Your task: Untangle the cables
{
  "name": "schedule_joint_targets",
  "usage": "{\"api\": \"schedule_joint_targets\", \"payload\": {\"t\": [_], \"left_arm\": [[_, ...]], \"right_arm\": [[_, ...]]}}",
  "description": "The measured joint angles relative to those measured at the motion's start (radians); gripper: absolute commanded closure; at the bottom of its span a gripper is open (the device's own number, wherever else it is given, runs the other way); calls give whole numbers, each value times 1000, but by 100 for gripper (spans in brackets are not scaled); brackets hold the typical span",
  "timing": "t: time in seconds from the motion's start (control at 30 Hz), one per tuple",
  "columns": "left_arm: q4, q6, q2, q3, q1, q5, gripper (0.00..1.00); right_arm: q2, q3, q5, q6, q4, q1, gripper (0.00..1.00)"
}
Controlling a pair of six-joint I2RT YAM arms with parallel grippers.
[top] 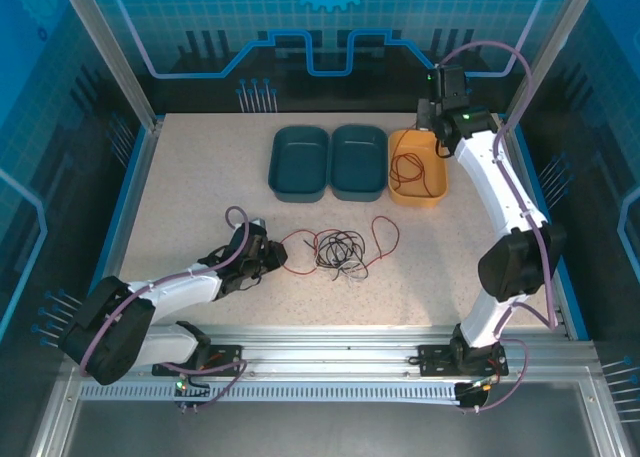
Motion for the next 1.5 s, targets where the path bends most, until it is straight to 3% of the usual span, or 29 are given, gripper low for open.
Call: {"api": "schedule_joint_targets", "payload": {"t": [0.37,0.67,1.17,1.4,1.5], "left_arm": [[-1,0,0,3,0,0,78],[-11,1,-1,3,0,0,77],[-32,3,-37,3,1,0,77],[-47,3,-58,3,1,-1,72],[-54,4,-66,3,3,-1,68]], "right_arm": [[171,52,65,135,-201,-73,100],[259,68,-12,135,-232,-70,100],[513,245,-61,122,-272,-62,100],[583,276,-104,101,-283,-62,100],[601,276,-135,92,-283,-62,93]]}}
